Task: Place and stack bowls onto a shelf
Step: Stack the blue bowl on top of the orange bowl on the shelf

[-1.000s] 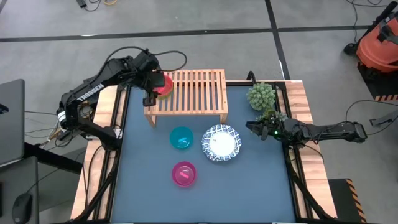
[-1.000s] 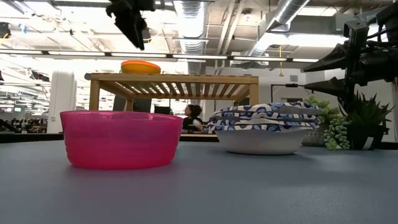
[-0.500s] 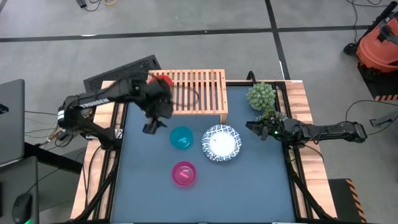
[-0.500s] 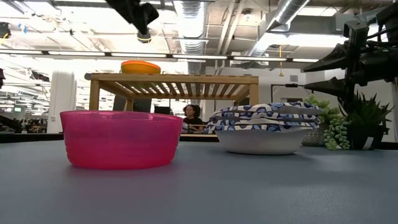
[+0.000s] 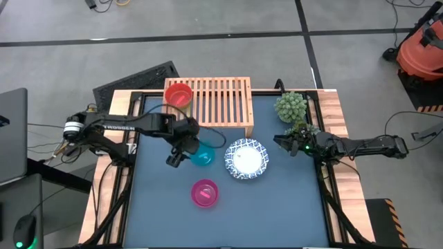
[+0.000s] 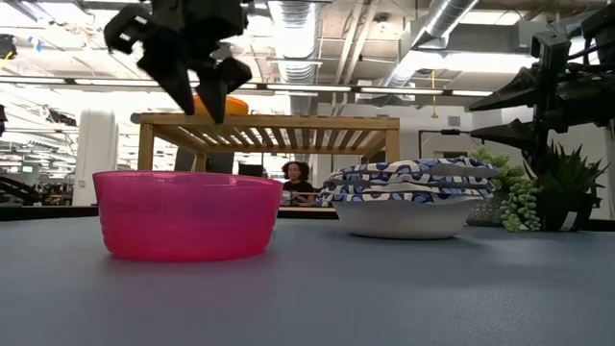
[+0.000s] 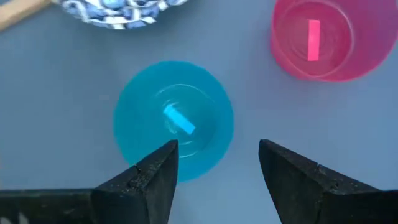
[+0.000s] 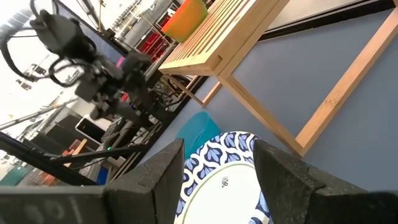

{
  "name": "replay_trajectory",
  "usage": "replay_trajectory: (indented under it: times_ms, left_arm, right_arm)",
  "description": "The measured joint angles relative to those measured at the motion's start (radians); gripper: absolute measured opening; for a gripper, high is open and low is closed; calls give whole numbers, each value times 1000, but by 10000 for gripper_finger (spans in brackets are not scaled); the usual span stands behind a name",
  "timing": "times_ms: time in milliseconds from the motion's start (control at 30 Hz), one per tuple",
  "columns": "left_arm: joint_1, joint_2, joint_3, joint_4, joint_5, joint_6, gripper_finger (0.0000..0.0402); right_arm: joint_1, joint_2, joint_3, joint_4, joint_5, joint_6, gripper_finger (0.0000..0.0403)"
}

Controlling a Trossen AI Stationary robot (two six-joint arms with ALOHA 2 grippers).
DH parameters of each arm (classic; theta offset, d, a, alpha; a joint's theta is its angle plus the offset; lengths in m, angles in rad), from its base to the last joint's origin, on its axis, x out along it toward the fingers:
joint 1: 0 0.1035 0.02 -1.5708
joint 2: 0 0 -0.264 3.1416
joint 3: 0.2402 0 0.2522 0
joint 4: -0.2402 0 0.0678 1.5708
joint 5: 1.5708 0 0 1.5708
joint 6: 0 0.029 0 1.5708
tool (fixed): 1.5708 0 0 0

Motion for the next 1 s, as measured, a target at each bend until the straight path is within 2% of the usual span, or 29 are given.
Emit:
replay_trajectory:
  times_ms: [267, 600, 833, 1000]
  left_arm:
    - [-32, 0, -154, 192, 25, 21, 208]
    - [-66, 28, -253, 343, 38, 50, 208]
    - [-85, 140, -253, 398, -103, 30, 208]
    - [-89, 206, -253, 382, -122, 20, 204]
  right_arm:
    - [0, 0, 0, 0, -3, 0, 218]
    - [0, 0, 0, 0, -7, 0, 218]
    - [1, 0, 0, 0, -7, 1, 218]
    - [1, 0, 0, -1, -20, 3, 218]
